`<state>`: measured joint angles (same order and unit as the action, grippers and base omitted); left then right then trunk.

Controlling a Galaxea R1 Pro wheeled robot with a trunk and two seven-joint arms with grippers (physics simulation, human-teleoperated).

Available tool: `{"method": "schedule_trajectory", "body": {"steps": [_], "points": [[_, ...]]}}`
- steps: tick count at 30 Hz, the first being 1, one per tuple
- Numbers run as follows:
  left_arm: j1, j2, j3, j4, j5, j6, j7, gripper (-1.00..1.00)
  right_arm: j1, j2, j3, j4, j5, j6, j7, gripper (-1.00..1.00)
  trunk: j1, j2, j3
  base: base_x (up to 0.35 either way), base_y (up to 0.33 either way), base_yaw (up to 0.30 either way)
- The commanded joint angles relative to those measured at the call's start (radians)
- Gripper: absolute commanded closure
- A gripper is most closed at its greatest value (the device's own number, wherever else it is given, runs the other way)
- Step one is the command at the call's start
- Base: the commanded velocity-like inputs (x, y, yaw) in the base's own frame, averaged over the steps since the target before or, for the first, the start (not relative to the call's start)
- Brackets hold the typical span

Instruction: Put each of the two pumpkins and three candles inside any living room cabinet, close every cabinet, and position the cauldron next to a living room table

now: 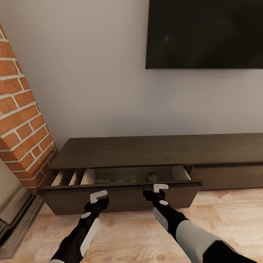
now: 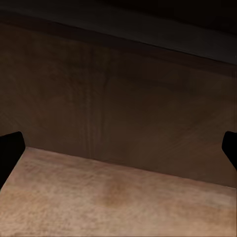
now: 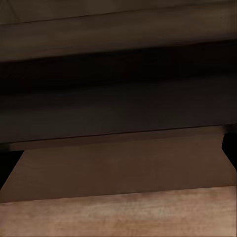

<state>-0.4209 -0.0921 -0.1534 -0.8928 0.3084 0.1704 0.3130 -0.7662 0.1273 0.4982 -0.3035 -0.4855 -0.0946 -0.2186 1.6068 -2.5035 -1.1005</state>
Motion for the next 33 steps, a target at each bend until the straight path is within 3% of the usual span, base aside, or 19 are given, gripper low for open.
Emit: {"method": "schedule_trajectory", "body": {"steps": [1,14,33], "points": [[0.000,0.000,0.000,0.000,0.000,0.000,0.000,-1.00,-0.001,0.000,-0.004,-0.002,0.007,-0.002,-0.001,-1.00,0.000,0.000,0.000,0.229,0.000,0.000],[0.000,0.000,0.000,0.000,0.000,0.000,0.000,-1.00,-0.001,0.000,-0.004,-0.002,0.007,-0.003,-0.001,-1.00,0.000,0.000,0.000,0.202,0.000,0.000],[0.000,0.000,0.000,0.000,0.000,-0.002,0.001,-1.00,-0.001,0.000,-0.003,-0.002,0.007,-0.003,-0.001,-1.00,0.000,0.000,0.000,0.077,0.000,0.000]]}}
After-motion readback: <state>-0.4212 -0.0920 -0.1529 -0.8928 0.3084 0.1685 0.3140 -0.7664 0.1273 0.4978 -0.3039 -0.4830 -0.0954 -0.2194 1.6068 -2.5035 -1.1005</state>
